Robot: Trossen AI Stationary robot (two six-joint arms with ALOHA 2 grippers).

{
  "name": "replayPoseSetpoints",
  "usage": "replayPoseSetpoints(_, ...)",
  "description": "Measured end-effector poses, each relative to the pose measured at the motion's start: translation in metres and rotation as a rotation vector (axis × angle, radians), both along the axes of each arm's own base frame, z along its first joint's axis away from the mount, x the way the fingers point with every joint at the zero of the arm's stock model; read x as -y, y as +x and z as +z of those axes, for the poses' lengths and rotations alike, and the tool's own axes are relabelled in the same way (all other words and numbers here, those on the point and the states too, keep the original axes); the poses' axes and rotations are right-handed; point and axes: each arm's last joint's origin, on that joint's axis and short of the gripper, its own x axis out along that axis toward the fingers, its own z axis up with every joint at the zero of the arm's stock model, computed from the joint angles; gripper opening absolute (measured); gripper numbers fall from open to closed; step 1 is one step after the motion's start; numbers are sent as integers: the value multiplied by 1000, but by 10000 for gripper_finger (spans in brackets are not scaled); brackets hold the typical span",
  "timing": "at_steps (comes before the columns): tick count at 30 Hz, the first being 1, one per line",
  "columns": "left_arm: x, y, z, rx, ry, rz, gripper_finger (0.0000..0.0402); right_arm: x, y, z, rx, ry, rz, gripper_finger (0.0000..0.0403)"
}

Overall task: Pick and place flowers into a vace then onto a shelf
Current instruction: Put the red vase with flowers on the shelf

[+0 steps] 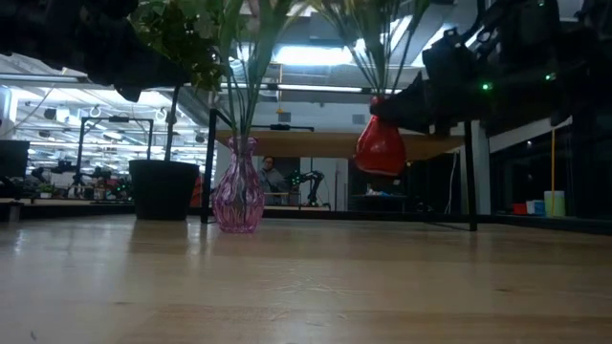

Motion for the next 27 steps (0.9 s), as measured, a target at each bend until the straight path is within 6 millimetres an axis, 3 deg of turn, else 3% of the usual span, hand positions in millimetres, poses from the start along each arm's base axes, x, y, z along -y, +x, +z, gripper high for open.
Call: replayPoseSetpoints(27, 0, 0, 1, 5, 4, -1, 6, 2, -22, 36, 84, -65, -33, 135)
